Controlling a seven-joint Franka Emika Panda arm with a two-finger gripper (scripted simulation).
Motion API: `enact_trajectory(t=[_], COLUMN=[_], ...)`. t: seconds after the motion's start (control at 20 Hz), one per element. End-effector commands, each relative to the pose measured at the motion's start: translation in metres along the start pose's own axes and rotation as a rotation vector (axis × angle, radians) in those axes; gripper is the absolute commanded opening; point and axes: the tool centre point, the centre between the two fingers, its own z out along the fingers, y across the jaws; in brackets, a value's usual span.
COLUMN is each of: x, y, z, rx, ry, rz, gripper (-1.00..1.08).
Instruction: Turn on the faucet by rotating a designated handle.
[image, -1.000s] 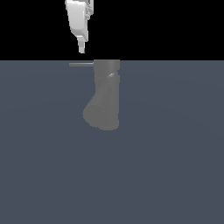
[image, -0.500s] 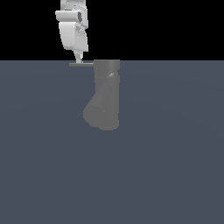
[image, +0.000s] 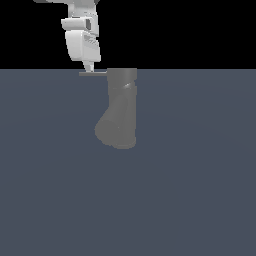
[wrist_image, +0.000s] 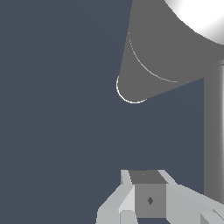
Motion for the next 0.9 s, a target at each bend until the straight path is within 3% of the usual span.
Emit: enact_trajectory(t=[0.0,0.85], x=[0.0,0.002], y=[0.0,0.04], z=[0.0,0.0], rx=[0.0,0.0], ry=[0.0,0.0], rz=[0.0,0.0], gripper=[-1.0,-1.0])
